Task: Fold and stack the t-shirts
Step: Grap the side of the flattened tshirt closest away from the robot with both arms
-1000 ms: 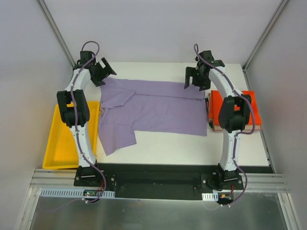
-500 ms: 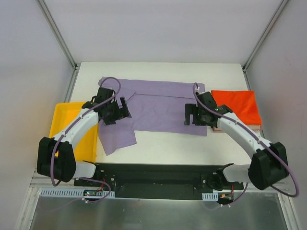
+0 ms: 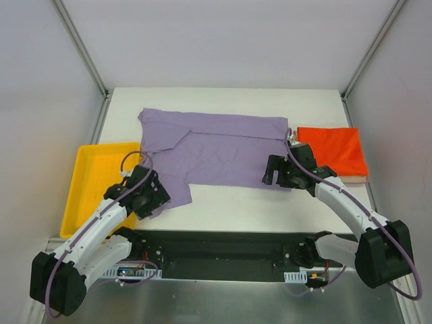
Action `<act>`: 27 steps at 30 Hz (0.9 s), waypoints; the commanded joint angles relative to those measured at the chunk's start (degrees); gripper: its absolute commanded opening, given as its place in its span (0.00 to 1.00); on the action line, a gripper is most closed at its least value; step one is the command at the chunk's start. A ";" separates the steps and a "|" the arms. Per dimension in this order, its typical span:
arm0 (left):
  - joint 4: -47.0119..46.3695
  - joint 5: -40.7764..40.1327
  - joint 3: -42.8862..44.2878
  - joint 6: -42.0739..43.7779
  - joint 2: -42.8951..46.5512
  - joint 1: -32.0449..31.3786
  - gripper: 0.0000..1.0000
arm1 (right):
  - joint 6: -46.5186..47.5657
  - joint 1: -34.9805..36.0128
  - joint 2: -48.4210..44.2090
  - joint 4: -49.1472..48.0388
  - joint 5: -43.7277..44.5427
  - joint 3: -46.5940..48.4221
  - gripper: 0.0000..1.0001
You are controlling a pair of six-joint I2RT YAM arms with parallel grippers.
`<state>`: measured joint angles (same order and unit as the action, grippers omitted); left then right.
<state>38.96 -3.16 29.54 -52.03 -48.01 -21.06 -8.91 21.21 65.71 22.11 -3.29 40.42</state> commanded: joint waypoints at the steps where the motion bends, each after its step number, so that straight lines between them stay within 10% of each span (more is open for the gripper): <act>1: 2.96 -5.54 0.25 -7.02 -0.59 -0.65 0.74 | 1.26 -0.38 -0.50 -2.25 -3.22 0.62 0.96; 27: 1.48 -10.99 -0.53 -12.66 -14.83 -1.00 0.38 | 1.17 -1.79 2.49 1.62 -0.40 1.85 0.96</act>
<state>42.68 -14.90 29.41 -64.53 -61.36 -21.43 -8.32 20.10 68.45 22.87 -4.71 40.47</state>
